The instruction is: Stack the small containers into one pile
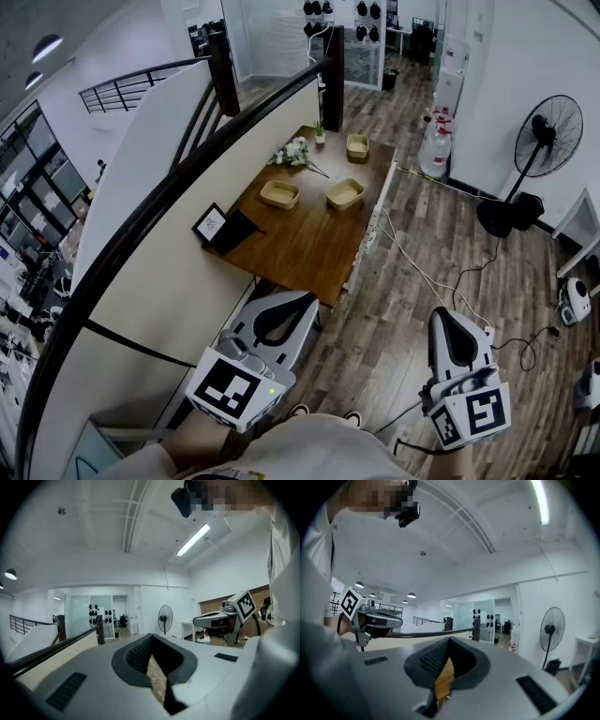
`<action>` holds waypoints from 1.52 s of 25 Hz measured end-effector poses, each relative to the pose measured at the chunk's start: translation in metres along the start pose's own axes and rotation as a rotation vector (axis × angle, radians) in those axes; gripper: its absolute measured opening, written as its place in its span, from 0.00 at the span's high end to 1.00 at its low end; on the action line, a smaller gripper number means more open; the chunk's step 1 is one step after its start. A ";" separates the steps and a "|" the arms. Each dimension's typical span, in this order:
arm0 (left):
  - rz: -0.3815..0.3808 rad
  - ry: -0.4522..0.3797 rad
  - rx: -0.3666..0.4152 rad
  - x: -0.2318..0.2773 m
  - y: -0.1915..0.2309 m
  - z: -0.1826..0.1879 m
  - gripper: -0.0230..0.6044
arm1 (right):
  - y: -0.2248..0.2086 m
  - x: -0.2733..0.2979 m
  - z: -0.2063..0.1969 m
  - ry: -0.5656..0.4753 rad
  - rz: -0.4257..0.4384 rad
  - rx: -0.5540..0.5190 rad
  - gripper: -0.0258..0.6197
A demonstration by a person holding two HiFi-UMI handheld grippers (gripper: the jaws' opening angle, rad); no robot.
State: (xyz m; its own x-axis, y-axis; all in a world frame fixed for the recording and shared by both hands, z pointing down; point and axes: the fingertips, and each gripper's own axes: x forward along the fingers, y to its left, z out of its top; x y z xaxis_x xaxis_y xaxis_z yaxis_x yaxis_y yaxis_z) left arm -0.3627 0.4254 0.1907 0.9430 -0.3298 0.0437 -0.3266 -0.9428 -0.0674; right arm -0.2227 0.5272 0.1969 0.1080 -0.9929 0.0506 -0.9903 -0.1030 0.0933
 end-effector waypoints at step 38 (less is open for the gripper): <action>0.268 0.164 0.089 0.082 -0.044 -0.054 0.40 | -0.156 -0.043 -0.051 0.049 -0.093 0.041 0.28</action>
State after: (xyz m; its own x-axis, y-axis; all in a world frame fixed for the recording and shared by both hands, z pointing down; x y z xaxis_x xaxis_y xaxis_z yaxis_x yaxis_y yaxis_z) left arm -0.2739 0.4371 0.2510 0.7990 -0.5762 0.1719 -0.5485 -0.8156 -0.1844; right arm -0.0687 0.5886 0.2307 0.2024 -0.9750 0.0919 -0.9785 -0.1975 0.0595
